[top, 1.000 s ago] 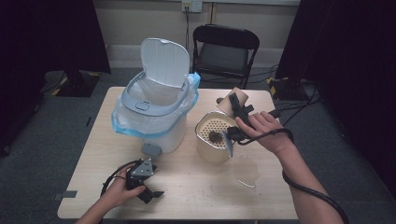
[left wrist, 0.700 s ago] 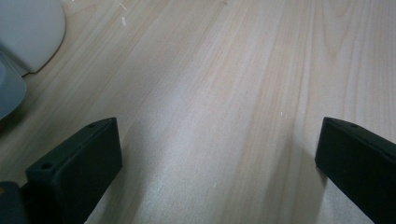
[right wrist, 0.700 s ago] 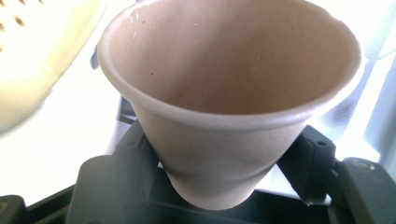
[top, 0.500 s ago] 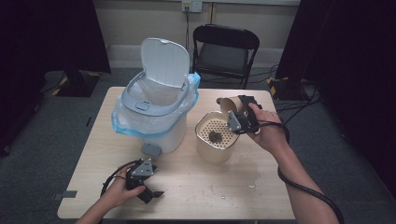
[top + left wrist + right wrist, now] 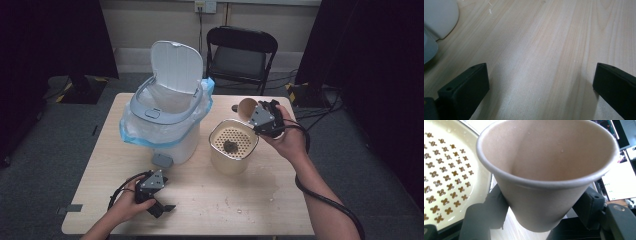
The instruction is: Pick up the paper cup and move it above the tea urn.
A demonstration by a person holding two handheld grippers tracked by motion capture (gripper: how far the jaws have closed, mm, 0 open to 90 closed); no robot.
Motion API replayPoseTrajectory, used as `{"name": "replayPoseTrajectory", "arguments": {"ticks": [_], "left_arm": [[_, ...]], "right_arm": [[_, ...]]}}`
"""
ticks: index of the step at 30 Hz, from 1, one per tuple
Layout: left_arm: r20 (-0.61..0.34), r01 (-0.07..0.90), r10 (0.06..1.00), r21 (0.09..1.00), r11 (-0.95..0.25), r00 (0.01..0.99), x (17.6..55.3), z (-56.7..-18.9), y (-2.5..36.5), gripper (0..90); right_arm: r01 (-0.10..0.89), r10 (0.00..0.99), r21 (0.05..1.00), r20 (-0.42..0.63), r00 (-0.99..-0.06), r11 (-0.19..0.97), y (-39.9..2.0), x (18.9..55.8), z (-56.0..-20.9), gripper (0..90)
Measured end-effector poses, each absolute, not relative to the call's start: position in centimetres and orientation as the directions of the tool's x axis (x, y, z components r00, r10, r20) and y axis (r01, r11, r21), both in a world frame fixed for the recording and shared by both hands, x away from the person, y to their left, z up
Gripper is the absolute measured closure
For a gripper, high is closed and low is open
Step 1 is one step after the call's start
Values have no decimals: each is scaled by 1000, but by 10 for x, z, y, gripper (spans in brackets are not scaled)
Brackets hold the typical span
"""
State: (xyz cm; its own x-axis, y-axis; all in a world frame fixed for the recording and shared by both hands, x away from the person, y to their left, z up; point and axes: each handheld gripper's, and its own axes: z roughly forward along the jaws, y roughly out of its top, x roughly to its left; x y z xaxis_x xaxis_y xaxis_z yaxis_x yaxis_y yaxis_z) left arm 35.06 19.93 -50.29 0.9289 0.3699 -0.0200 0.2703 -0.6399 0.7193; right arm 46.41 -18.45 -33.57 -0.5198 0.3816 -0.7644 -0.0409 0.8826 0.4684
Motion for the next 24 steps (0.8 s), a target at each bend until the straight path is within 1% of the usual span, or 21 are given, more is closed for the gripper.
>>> {"name": "replayPoseTrajectory", "arguments": {"ticks": [6, 11, 24], "left_arm": [[-20, 270, 369, 719, -640, 929, 351, -503, 199, 0], [-20, 270, 370, 719, -640, 929, 351, -503, 199, 0], [-20, 270, 370, 719, -640, 929, 351, -503, 199, 0]], "right_arm": [[-12, 464, 563, -692, -554, 826, -191, 470, -336, 353], [50, 537, 643, -592, -601, 764, -195, 474, -337, 351], [55, 547, 673, -548, -633, 738, -189, 474, -338, 349]]}}
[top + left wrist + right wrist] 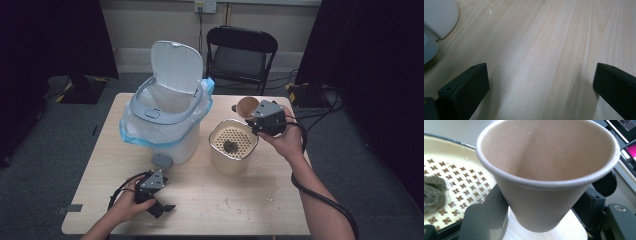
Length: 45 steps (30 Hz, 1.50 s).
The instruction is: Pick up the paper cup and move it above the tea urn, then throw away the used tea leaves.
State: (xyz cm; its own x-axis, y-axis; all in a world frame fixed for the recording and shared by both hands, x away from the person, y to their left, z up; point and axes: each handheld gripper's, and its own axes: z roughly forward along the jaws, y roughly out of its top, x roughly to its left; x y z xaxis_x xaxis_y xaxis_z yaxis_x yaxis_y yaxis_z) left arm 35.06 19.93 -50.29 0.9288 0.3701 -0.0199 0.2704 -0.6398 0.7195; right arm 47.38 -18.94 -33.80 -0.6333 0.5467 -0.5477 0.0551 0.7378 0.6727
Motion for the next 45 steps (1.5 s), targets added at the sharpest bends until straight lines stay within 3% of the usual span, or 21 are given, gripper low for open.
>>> {"name": "replayPoseTrajectory", "arguments": {"ticks": [6, 25, 45], "left_arm": [[-18, 269, 369, 720, -640, 929, 351, -503, 199, 0], [-15, 268, 372, 719, -641, 928, 351, -503, 199, 0], [-11, 264, 368, 715, -648, 930, 351, -502, 199, 0]], "right_arm": [[48, 539, 671, -548, -639, 740, -188, 475, -334, 348], [123, 609, 788, -355, -709, 603, -177, 482, -325, 345], [160, 603, 820, -256, -756, 549, -161, 485, -309, 342]]}}
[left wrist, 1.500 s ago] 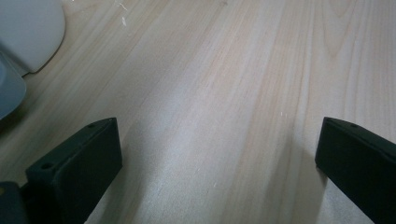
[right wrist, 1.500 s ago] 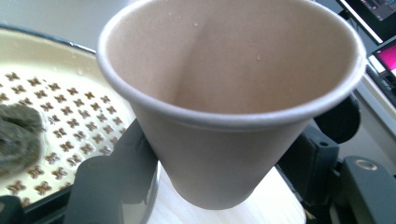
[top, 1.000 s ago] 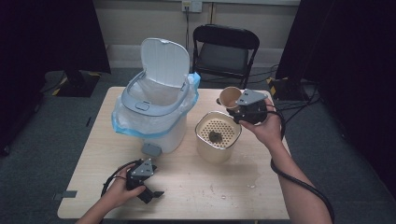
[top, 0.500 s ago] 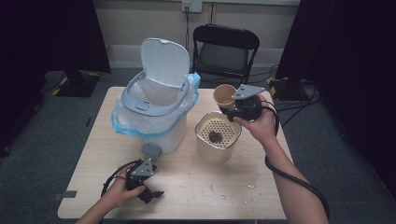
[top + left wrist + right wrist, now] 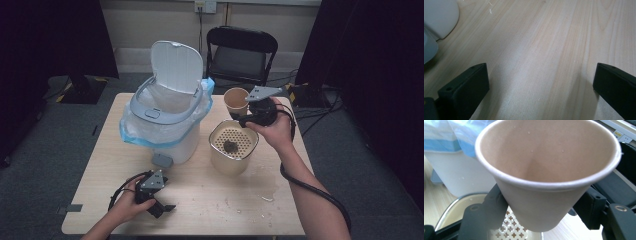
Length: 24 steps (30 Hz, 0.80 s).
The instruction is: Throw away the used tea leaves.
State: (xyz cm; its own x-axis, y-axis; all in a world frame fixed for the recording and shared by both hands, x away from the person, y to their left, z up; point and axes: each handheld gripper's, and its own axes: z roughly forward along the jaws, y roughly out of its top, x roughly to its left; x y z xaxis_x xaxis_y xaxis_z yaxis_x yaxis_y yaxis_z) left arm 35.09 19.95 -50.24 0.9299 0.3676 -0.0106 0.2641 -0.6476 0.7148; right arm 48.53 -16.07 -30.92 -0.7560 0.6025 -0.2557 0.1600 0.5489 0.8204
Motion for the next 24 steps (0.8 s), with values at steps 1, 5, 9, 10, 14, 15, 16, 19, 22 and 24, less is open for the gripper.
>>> {"name": "replayPoseTrajectory", "arguments": {"ticks": [1, 5, 9, 10, 14, 15, 16, 19, 22, 24], "left_arm": [[-11, 264, 368, 715, -647, 930, 351, -502, 199, 0], [-10, 264, 367, 716, -647, 930, 351, -502, 199, 0], [-13, 264, 364, 712, -650, 931, 351, -502, 200, 0], [-13, 264, 364, 712, -650, 931, 351, -502, 200, 0], [-13, 264, 364, 712, -650, 931, 351, -502, 200, 0], [-13, 264, 364, 712, -651, 931, 351, -502, 200, 0], [-13, 264, 364, 712, -651, 931, 351, -502, 200, 0], [-13, 264, 364, 712, -651, 931, 351, -502, 200, 0], [-13, 265, 364, 712, -651, 931, 351, -502, 200, 0], [-13, 265, 364, 711, -651, 931, 351, -502, 200, 0]], "right_arm": [[161, 600, 820, -252, -760, 548, -160, 485, -308, 342], [164, 596, 825, -238, -767, 541, -157, 485, -303, 342], [165, 594, 835, -221, -774, 525, -154, 486, -297, 342], [166, 593, 838, -214, -776, 520, -153, 486, -295, 343], [170, 586, 841, -198, -786, 513, -149, 488, -288, 342], [172, 584, 840, -197, -787, 515, -148, 488, -287, 343], [172, 582, 841, -193, -790, 513, -147, 489, -285, 342], [167, 573, 840, -194, -796, 516, -142, 489, -281, 342], [165, 566, 842, -187, -803, 513, -138, 489, -279, 342], [161, 561, 843, -187, -806, 513, -136, 488, -276, 342]]}}
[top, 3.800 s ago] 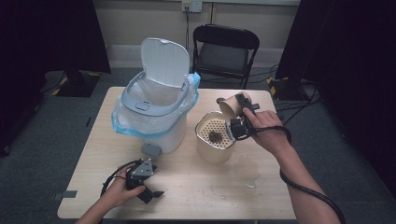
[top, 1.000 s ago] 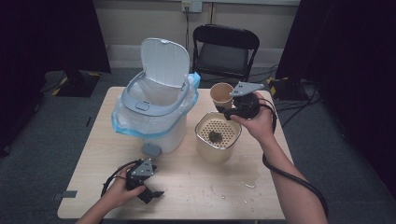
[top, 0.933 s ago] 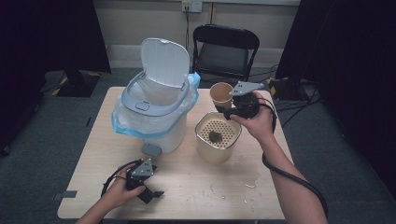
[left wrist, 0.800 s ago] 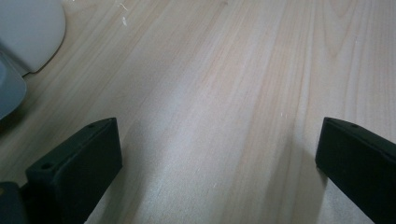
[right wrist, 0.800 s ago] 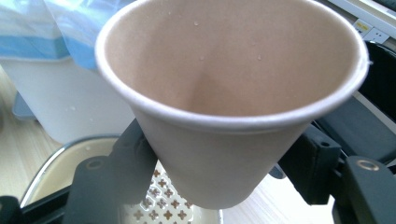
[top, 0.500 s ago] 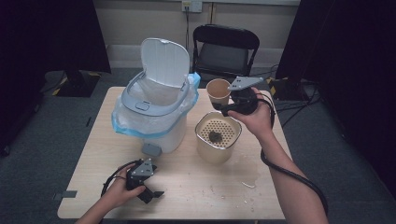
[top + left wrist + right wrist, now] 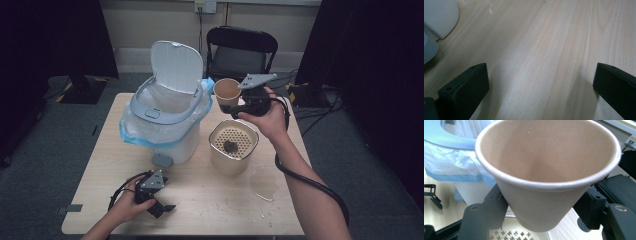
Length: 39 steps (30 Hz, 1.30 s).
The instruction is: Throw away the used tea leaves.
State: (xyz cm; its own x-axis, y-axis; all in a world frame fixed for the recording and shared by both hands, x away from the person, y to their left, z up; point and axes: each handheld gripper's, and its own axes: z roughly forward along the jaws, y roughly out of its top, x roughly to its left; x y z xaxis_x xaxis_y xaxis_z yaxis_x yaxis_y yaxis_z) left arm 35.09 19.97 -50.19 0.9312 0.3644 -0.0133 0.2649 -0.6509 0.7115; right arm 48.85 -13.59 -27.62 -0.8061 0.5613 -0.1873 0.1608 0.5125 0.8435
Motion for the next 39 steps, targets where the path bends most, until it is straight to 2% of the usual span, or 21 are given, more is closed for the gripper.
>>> {"name": "replayPoseTrajectory", "arguments": {"ticks": [28, 39], "left_arm": [[-11, 264, 366, 711, -652, 931, 351, -502, 200, 0], [-15, 268, 367, 711, -650, 930, 351, -502, 200, 0]], "right_arm": [[133, 490, 841, -170, -855, 524, -91, 498, -239, 341], [126, 470, 851, -153, -869, 510, -70, 502, -236, 341]]}}
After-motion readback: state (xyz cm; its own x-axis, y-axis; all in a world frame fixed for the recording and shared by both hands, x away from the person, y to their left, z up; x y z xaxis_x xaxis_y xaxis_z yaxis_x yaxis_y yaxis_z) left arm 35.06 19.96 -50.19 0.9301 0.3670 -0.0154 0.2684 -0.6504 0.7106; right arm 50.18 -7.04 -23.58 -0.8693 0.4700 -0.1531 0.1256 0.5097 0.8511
